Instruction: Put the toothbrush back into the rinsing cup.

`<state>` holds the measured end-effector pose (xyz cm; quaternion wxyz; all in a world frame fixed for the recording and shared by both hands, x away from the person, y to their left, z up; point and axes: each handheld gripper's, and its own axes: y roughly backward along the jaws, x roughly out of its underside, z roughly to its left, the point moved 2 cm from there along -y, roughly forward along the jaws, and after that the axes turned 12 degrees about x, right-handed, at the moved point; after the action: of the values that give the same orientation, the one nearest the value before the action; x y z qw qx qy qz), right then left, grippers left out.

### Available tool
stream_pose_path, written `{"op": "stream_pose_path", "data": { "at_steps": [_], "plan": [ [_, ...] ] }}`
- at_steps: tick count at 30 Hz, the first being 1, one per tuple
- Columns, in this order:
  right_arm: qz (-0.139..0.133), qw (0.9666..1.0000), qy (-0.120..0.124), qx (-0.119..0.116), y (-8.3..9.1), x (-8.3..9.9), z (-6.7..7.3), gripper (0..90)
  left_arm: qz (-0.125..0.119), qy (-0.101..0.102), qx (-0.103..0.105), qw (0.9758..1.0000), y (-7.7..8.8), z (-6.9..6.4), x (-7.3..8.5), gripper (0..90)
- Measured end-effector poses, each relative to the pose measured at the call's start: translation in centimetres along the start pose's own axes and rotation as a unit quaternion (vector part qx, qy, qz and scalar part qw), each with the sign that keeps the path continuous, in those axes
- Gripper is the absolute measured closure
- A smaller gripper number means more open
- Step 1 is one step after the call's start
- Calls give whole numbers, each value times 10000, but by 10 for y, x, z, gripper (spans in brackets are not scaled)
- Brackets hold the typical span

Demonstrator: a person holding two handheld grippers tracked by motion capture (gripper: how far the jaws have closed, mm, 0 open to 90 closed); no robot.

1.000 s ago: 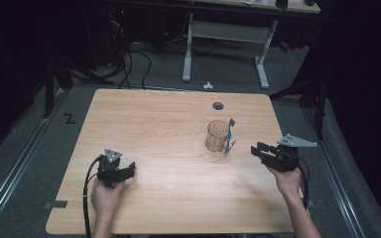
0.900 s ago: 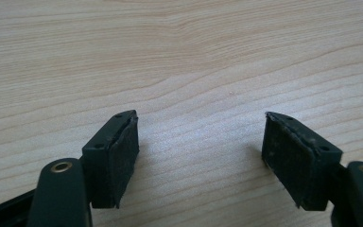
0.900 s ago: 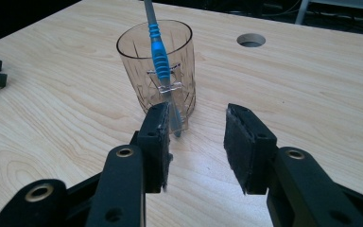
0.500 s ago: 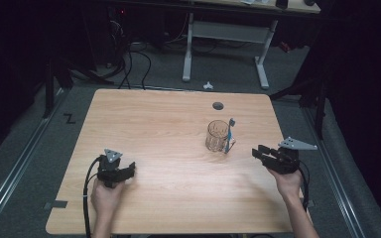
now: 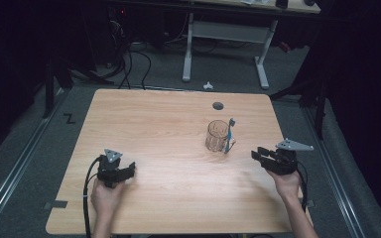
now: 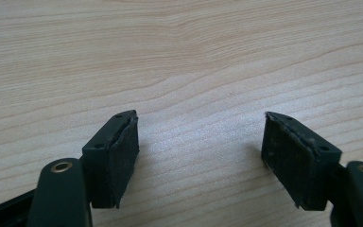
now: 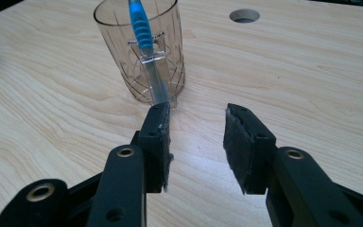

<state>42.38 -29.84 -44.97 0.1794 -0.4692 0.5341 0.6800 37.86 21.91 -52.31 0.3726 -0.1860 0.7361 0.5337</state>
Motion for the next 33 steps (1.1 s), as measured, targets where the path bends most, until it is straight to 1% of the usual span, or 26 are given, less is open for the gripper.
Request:
{"op": "stream_pose_path", "data": {
  "at_steps": [4,9,11,21,24,28,30,33],
  "plan": [
    [52,10000,-4,30,-2,1,0,617,-2,-6,6,10000,0,0,0,286],
    [123,9999,86,66,-6,2,3,617,-5,7,10,10000,0,0,0,286],
    [147,9998,111,61,-9,3,4,617,-6,6,9,10000,0,0,0,286],
    [377,9993,46,-11,-24,17,8,617,-4,5,8,10000,0,0,0,286],
    [431,9990,71,-35,-28,19,10,617,-6,7,10,10000,0,0,0,286],
    [439,9990,121,-41,-32,19,14,617,-4,7,12,10000,0,0,0,286],
    [460,9988,169,-17,-35,20,16,616,-5,8,12,10000,0,0,0,285],
    [493,9986,173,-5,-37,22,17,610,-6,10,14,10000,0,0,0,285]
  ]
}}
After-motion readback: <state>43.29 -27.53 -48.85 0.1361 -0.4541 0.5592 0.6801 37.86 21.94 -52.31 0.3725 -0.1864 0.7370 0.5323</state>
